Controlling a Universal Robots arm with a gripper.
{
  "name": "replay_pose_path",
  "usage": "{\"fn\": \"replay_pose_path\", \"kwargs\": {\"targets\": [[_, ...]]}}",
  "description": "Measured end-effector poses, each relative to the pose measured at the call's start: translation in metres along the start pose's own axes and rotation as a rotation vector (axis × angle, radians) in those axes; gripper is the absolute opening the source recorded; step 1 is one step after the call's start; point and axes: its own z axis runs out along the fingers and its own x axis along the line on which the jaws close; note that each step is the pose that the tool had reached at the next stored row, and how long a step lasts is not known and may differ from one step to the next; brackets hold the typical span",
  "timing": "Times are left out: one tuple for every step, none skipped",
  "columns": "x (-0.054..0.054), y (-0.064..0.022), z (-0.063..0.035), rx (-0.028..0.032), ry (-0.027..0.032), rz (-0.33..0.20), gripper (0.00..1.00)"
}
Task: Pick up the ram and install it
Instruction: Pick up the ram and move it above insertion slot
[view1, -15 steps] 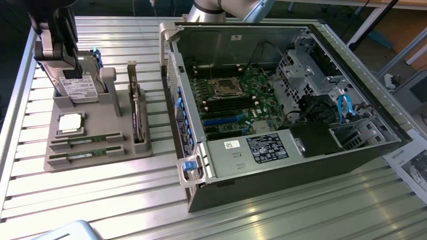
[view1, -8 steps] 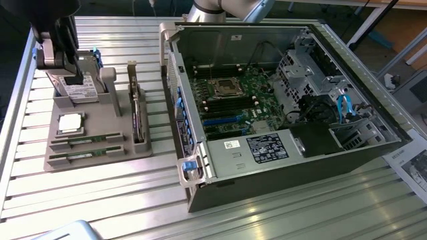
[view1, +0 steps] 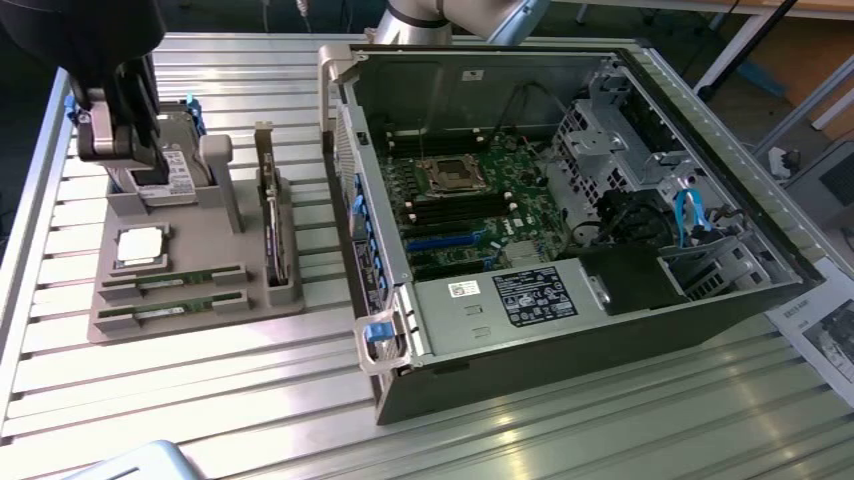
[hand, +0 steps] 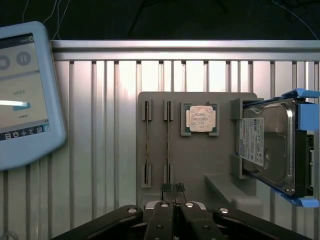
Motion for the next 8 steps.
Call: {"fn": "replay_pose_path", "kwargs": {"targets": [[0.0005,0.0001,0.0014,0.0000,0.0000,0.000,0.10],[0.0011,0.0001,0.0028,0.0000,0.0001,0.000,0.10],[0.0015,0.0002,0.0038,-0.0001,0.0002,0.000,0.10],[0.0019,0.0002,0.0050,-0.0001,0.0001,-0.001,0.10],[0.0023,0.0003,0.0060,-0.0001,0.0002,-0.001,0.10],[0.0027,0.0003,0.0072,0.0000,0.0000,-0.001,0.10],[0.0031,0.0004,0.0082,0.0000,0.0001,-0.001,0.10],[0.0034,0.0004,0.0092,0.0000,0.0001,-0.001,0.10]]}}
